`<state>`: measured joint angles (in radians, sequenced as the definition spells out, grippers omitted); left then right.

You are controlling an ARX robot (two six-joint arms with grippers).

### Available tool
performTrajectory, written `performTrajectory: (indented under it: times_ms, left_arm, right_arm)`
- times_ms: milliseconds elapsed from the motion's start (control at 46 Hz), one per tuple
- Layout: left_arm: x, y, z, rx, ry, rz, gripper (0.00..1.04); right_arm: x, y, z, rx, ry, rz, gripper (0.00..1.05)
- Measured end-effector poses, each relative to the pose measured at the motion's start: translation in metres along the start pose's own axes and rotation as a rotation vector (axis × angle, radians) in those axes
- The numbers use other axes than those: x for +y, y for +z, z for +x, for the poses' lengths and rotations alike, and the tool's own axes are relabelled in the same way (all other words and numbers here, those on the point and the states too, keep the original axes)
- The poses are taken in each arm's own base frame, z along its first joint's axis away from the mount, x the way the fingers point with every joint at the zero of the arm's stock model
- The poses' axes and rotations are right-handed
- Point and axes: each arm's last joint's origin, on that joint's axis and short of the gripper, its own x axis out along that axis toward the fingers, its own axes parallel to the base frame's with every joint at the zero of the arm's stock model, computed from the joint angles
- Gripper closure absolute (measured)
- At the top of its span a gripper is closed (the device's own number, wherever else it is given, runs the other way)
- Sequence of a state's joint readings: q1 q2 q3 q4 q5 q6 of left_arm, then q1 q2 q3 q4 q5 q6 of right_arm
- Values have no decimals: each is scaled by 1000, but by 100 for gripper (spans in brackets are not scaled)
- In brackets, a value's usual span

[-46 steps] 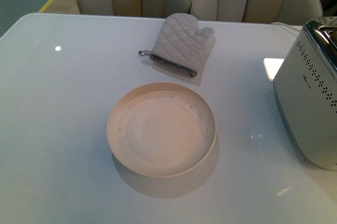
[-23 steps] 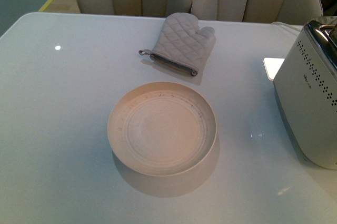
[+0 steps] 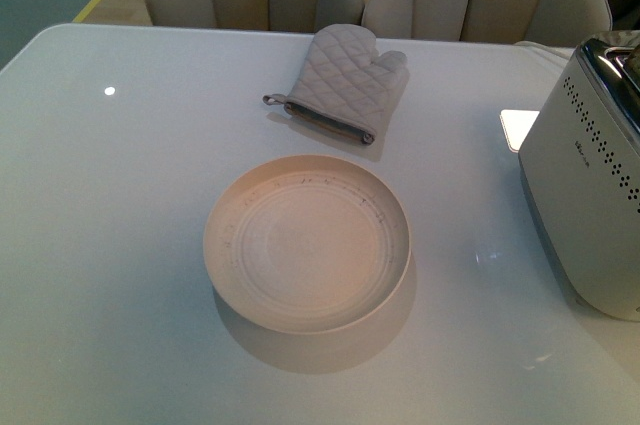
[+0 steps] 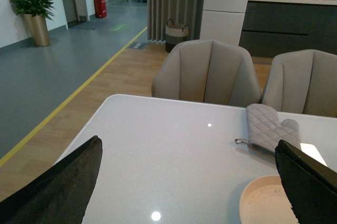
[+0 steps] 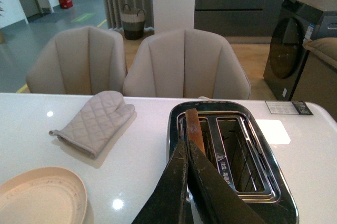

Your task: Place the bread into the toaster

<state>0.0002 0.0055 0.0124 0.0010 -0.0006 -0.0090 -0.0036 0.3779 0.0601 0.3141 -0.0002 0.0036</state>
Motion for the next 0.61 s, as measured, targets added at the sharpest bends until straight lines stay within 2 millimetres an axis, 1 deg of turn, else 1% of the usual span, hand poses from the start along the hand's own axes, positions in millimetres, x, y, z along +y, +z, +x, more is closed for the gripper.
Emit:
performTrajectory:
  times_ms: [261, 609]
  left_arm:
    - [0, 0, 0, 0, 0, 0, 7]
    - [0, 0, 0, 0, 0, 0, 7]
  right_arm:
    - [0, -8, -7, -12, 0, 0, 103]
    - [0, -7, -14, -26, 0, 0, 103]
